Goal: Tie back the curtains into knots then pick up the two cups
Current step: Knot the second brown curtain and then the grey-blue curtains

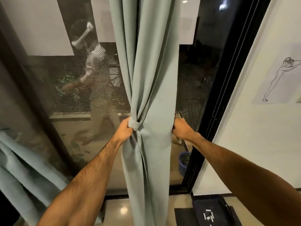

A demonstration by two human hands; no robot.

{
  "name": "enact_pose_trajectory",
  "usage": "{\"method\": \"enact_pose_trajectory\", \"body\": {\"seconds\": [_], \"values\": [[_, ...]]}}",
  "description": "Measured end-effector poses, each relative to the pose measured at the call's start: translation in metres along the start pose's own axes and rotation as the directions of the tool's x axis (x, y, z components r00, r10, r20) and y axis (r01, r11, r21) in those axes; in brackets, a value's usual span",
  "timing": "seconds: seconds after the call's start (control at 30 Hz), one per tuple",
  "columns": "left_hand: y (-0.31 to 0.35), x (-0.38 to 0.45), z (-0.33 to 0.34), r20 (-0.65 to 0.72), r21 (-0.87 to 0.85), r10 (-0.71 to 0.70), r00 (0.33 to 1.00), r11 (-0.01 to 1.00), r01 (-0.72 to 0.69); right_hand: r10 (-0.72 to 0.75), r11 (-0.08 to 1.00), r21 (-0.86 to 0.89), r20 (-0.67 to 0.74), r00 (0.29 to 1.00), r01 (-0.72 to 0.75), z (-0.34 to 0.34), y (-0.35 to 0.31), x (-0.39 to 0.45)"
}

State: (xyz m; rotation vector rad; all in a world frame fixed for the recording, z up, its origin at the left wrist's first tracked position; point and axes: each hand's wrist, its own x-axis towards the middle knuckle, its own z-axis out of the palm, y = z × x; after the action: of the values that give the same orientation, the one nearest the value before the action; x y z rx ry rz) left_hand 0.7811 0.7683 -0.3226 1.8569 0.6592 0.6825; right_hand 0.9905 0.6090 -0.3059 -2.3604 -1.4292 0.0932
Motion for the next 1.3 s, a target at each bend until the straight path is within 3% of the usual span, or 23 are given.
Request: {"method": "enact_pose_trajectory", "body": {"seconds": [0.13,0.27,0.37,0.47,0.53,0.6,0.67,0.73,0.83,1.0,1.17,1.3], "values": [[0.006,-0.005,0.008,-0.150,0.094,-0.027,0.988,0.995,0.042,0.089,0.995,-0.036,-0.155,0.984,-0.096,-0.020,-0.006,-0.035],[0.015,-0.007,0.023,-0.276,0.124,-0.074,0.958,0.986,0.112,-0.078,0.976,-0.218,-0.326,0.942,0.006,-0.038,-0.031,-0.070],[0.015,-0.006,0.029,-0.331,0.083,-0.110,0.937,0.986,0.145,-0.301,0.913,-0.367,-0.314,0.901,0.178,-0.047,-0.067,-0.096],[0.008,-0.006,0.033,-0.313,0.002,-0.177,0.933,0.982,0.187,-0.617,0.763,-0.452,-0.294,0.730,0.463,-0.050,-0.110,-0.113],[0.005,-0.020,0.037,-0.248,0.007,-0.161,0.955,0.986,0.168,-0.722,0.678,-0.391,-0.196,0.663,0.623,-0.044,-0.135,-0.109],[0.001,-0.029,0.044,-0.209,0.077,-0.121,0.970,0.987,0.140,-0.658,0.752,-0.162,-0.149,0.738,0.638,-0.037,-0.153,-0.093],[0.000,-0.031,0.047,-0.243,0.069,-0.126,0.962,0.987,0.146,-0.498,0.855,0.067,-0.175,0.849,0.515,-0.025,-0.155,-0.063],[-0.003,-0.024,0.043,-0.290,0.083,-0.135,0.947,0.983,0.165,-0.320,0.928,0.136,-0.189,0.929,0.347,-0.017,-0.150,-0.037],[-0.005,-0.027,0.034,-0.259,0.060,-0.116,0.959,0.989,0.135,-0.176,0.937,0.247,-0.278,0.944,0.248,-0.005,-0.142,-0.025],[-0.009,-0.037,0.022,-0.149,-0.096,-0.061,0.987,0.994,0.047,0.145,0.902,0.428,-0.409,0.901,0.049,0.020,-0.122,-0.025],[-0.016,-0.038,0.016,-0.048,-0.088,-0.046,0.998,0.995,0.041,-0.071,0.974,0.179,-0.339,0.938,0.138,0.018,-0.119,-0.028],[-0.018,-0.034,0.008,-0.022,-0.064,-0.021,1.000,0.998,0.019,-0.240,0.950,0.128,-0.274,0.931,0.283,0.026,-0.121,-0.032]]}}
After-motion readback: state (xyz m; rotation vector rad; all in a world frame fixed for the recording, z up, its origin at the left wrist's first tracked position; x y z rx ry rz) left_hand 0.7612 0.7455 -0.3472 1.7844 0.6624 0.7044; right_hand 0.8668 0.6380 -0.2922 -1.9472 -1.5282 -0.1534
